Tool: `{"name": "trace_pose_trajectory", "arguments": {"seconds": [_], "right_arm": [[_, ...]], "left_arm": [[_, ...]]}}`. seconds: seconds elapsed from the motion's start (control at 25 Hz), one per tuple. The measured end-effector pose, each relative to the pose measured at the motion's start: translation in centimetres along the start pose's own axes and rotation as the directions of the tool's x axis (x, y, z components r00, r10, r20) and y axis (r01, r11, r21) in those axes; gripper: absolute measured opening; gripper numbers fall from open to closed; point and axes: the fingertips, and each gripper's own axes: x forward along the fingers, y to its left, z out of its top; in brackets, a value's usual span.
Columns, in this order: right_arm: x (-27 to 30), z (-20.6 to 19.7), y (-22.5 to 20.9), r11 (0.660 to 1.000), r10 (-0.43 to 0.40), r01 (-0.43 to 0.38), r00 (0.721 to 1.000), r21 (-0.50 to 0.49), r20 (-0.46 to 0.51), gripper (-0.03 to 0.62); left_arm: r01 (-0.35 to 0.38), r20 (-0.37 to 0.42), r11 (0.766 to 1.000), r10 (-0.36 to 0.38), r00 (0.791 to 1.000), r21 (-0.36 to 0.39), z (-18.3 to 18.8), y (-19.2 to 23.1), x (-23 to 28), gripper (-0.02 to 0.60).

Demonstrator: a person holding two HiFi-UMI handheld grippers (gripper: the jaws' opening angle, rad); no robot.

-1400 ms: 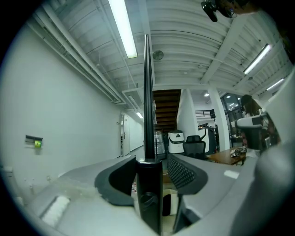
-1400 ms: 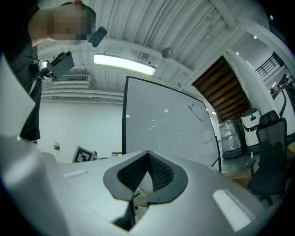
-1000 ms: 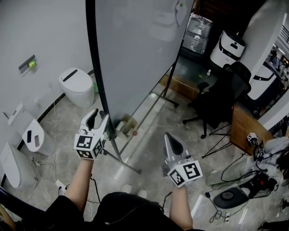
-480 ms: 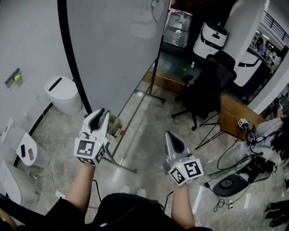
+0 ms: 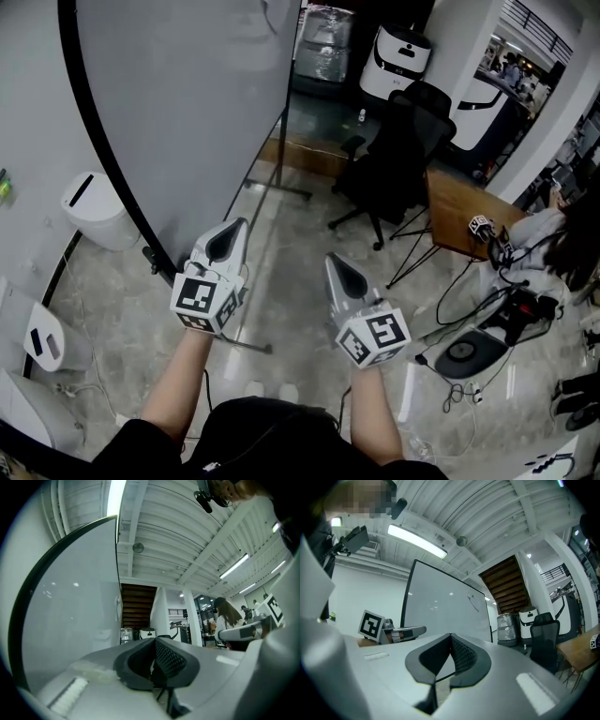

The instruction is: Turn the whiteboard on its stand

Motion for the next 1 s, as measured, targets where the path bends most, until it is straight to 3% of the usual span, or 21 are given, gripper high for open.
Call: {"name": "trace_pose_trajectory", "arguments": {"seconds": [0.16, 0.64, 1.0], "right_arm": [[-0.6, -0.4, -1.0, 0.999, -0.039, 0.039, 0.999, -0.008, -0.008, 0.009], [-1.2, -2.1, -1.8, 0.996, -0.087, 0.087, 0.996, 0.012, -0.035, 0.009], [-1.6, -2.9, -2.2, 0.996, -0.089, 0.089, 0.995, 0.013, -0.046, 0.009]], "left_arm": [[0.065, -0.006, 0.998, -0.065, 0.998, -0.025, -0.8, -2.6, 1.9, 0.003], [0.149, -0.051, 0.983, -0.156, 0.986, -0.11, -4.2, -7.8, 3.5, 0.003], [0.123, -0.064, 0.984, -0.132, 0.989, -0.127, -5.7, -7.4, 2.3, 0.003]]}}
